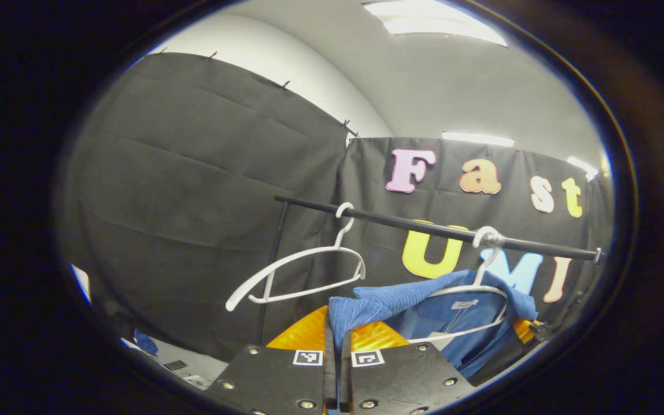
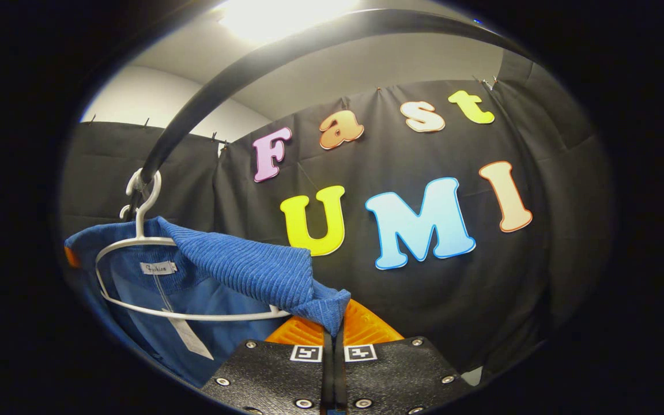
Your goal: Grasp the clothes on the hanger with both hands and then place them into the laundry hamper below.
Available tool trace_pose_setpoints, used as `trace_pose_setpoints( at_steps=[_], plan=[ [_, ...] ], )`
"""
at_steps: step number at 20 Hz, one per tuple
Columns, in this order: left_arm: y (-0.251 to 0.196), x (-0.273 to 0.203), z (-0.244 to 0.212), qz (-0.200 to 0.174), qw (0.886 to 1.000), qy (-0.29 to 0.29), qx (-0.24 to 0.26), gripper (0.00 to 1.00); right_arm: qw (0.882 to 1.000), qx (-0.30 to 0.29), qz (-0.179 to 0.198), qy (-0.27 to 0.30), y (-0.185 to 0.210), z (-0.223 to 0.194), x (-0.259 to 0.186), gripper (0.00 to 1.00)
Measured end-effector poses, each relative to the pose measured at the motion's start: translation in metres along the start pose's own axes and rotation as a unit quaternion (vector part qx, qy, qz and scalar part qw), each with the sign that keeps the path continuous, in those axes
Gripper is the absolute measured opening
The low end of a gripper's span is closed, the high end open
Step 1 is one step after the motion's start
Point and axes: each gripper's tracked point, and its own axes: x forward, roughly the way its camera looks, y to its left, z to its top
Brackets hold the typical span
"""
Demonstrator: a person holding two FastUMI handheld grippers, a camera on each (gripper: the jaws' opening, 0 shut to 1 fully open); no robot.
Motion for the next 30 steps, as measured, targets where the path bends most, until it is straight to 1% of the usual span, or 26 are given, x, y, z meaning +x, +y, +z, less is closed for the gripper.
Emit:
trace_pose_setpoints(
  at_steps=[4,6,7,8,9,12,13,14,16,17,19,22,23,24,27,30],
  plan=[
    [0.012,0.010,0.018,-0.002,1.000,-0.019,0.015,0.03,0.999,0.001,-0.006,-0.031,-0.003,0.011,0.015,0.00],
    [0.013,0.019,0.023,-0.005,0.999,-0.024,0.032,0.03,0.999,-0.007,-0.009,-0.047,-0.005,0.017,0.019,0.00],
    [0.013,0.022,0.025,-0.010,0.999,-0.025,0.041,0.10,0.998,-0.016,-0.012,-0.054,-0.008,0.020,0.020,0.00],
    [0.013,0.028,0.027,-0.016,0.998,-0.024,0.048,0.10,0.998,-0.025,-0.012,-0.063,-0.009,0.024,0.014,0.00],
    [0.015,0.030,0.030,-0.021,0.998,-0.024,0.051,0.03,0.997,-0.029,-0.011,-0.068,-0.010,0.025,0.015,0.00],
    [0.018,0.043,0.036,-0.037,0.999,-0.017,0.027,0.03,0.997,-0.027,-0.005,-0.070,-0.006,0.023,0.021,0.00],
    [0.018,0.046,0.037,-0.042,0.999,-0.014,0.021,0.06,0.997,-0.026,-0.004,-0.071,-0.004,0.023,0.023,0.00],
    [0.020,0.050,0.036,-0.045,0.999,-0.011,0.020,0.03,0.997,-0.027,-0.003,-0.073,-0.003,0.022,0.024,0.00],
    [0.021,0.056,0.039,-0.055,0.998,-0.010,0.040,0.03,0.998,-0.013,0.005,-0.068,-0.002,0.023,0.027,0.00],
    [0.022,0.059,0.041,-0.063,0.996,-0.009,0.056,0.03,0.997,-0.007,0.010,-0.074,0.000,0.025,0.031,0.00],
    [0.021,0.062,0.042,-0.080,0.993,-0.002,0.083,0.03,0.996,-0.017,0.013,-0.086,-0.003,0.033,0.033,0.00],
    [0.022,0.068,0.032,-0.095,0.990,0.013,0.103,0.03,0.996,-0.023,0.013,-0.091,-0.004,0.031,0.030,0.00],
    [0.022,0.071,0.028,-0.101,0.990,0.018,0.100,0.00,0.995,-0.024,0.011,-0.095,-0.006,0.031,0.031,0.00],
    [0.020,0.074,0.023,-0.110,0.989,0.023,0.093,0.03,0.995,-0.030,0.009,-0.097,-0.007,0.031,0.033,0.00],
    [0.018,0.087,0.005,-0.156,0.982,0.059,0.090,0.03,0.993,-0.048,0.008,-0.104,-0.014,0.036,0.030,0.00],
    [0.023,0.096,-0.013,-0.180,0.976,0.096,0.080,0.03,0.991,-0.075,0.010,-0.111,-0.015,0.033,0.032,0.00]
  ],
)
